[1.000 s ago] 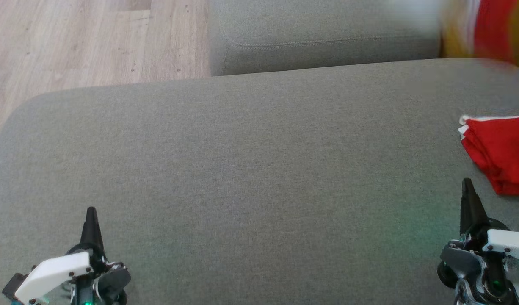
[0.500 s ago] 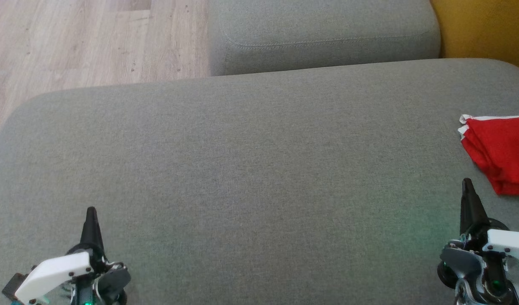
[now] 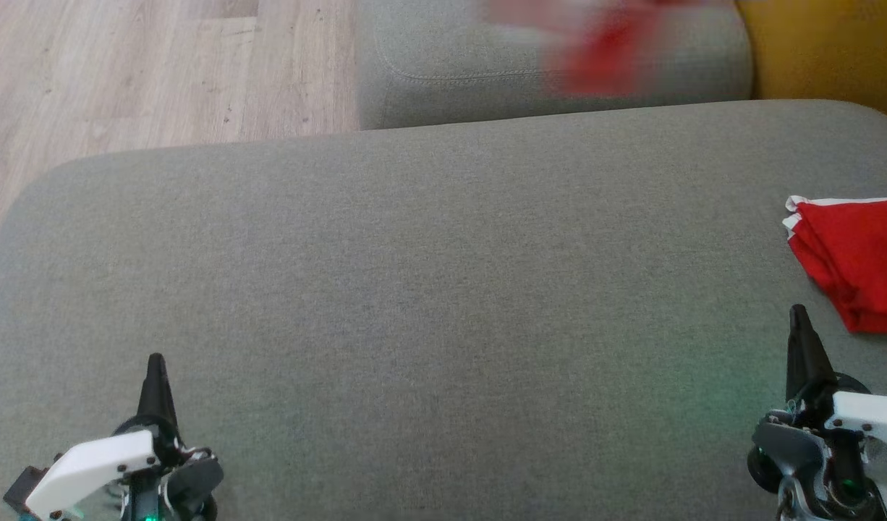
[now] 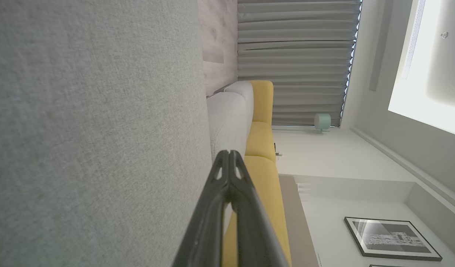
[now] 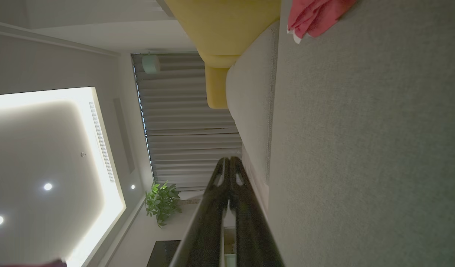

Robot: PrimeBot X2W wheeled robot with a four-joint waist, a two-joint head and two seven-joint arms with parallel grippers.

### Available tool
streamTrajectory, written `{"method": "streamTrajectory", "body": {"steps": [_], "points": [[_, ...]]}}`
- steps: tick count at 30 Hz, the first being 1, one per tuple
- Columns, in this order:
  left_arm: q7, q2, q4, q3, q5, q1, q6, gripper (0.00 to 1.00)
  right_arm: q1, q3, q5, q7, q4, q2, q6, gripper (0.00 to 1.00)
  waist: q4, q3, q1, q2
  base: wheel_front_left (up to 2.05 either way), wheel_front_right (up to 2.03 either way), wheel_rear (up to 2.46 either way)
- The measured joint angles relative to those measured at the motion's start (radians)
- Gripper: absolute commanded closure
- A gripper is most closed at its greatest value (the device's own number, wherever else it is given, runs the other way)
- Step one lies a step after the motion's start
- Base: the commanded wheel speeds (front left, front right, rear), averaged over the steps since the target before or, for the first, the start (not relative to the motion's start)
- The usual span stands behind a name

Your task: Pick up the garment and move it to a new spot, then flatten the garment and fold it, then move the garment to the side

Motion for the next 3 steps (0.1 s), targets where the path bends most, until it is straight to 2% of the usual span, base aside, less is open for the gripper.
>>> {"method": "streamTrajectory", "body": {"steps": [3], "points": [[0.000, 0.000, 0.000, 0.000, 0.000, 0.000, 0.000, 1.00, 0.000, 0.000, 0.000, 0.000, 0.000, 0.000, 0.000, 1.00, 0.000, 0.000, 0.0000, 0.0000, 0.00, 0.00, 0.00]]}}
